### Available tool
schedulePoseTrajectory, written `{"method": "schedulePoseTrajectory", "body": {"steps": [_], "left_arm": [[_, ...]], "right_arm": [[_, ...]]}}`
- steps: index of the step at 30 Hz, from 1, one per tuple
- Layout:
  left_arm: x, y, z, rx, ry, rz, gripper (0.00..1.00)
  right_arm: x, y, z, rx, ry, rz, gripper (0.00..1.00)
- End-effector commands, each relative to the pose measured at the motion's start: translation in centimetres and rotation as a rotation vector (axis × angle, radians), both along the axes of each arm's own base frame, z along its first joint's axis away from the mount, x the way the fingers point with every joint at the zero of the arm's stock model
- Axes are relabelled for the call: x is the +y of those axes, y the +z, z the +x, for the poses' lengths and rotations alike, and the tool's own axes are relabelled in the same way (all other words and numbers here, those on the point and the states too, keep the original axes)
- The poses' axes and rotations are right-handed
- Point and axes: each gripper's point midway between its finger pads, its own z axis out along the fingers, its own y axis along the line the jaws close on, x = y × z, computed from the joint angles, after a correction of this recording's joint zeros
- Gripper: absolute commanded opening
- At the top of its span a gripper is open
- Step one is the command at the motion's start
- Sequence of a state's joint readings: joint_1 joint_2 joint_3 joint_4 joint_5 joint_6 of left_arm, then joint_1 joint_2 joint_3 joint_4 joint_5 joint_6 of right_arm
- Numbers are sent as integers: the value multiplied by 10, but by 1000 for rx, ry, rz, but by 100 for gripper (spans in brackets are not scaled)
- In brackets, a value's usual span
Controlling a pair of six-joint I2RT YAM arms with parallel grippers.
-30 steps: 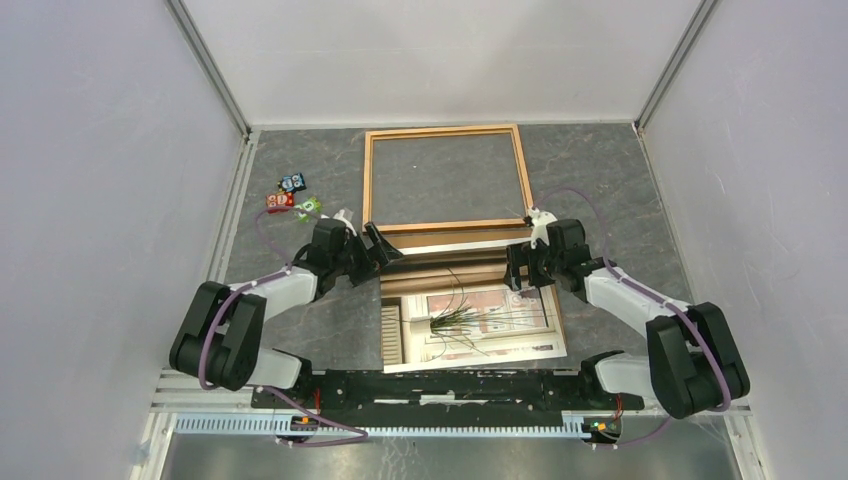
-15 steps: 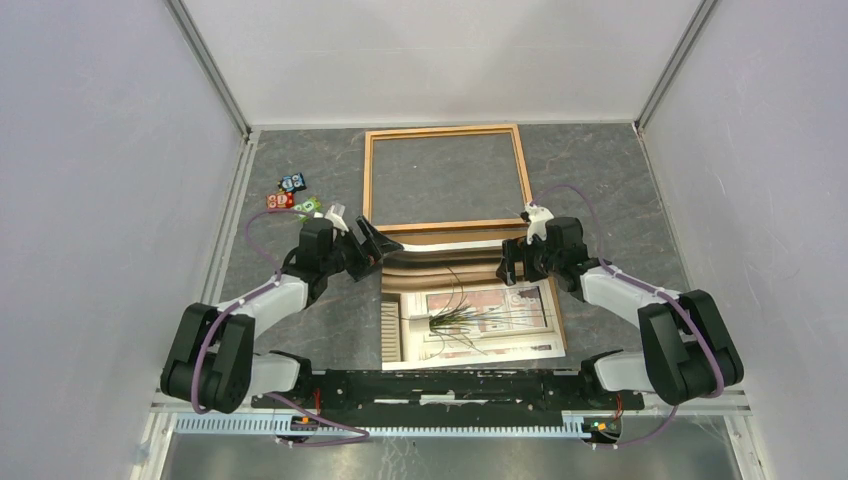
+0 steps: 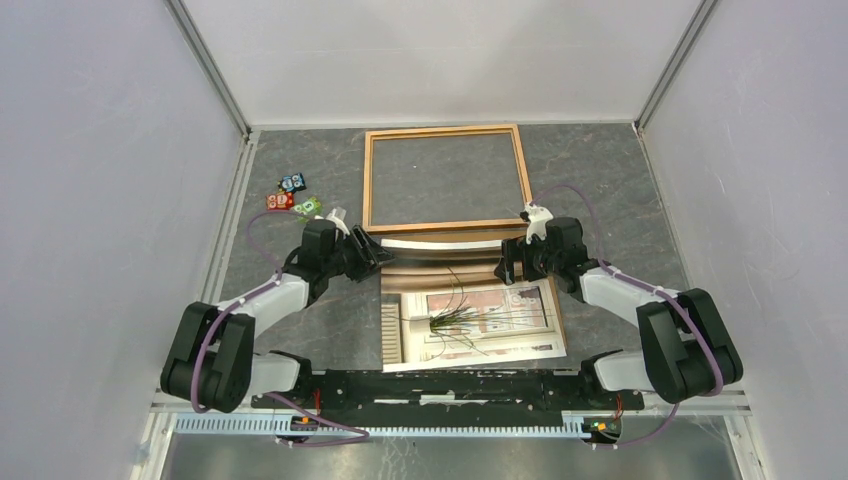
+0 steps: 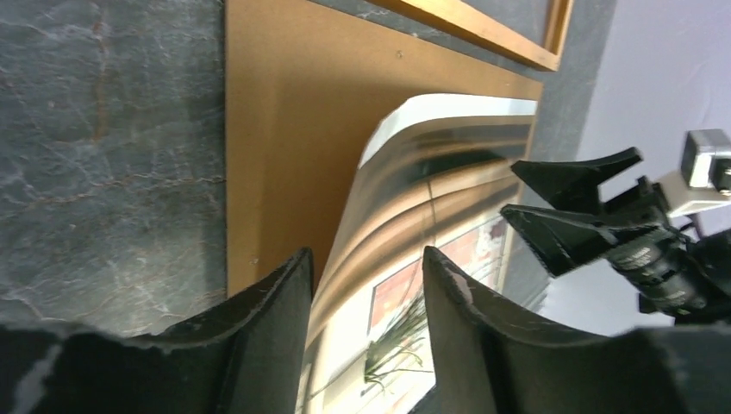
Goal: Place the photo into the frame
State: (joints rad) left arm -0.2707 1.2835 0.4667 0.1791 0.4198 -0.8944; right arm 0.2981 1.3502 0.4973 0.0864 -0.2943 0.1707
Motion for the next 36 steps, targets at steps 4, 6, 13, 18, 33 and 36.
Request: {"method": "schedulePoseTrajectory", "body": {"steps": [4,6,13,18,33,36], "left_arm": [[7,0,15,-38,-12,121,34],[7,4,17,-34,-8,126,26],[9,35,18,-28,10,126,2],[14,57,16,12,59,132,2],[28,92,8,48,160,139,2],[29,93,6,52,167,138,2]], "right_arm": [[-15,-25,-38,112,8,-122,98],[-18,-15,-31,59,6,-194,98],[23,47,-23,-151,83,-325,98],[103,97,-65,-381,310,-274,98],[251,129,-207,-658,498,-351,91],[253,130,-204,-742,421,-500,91]]}}
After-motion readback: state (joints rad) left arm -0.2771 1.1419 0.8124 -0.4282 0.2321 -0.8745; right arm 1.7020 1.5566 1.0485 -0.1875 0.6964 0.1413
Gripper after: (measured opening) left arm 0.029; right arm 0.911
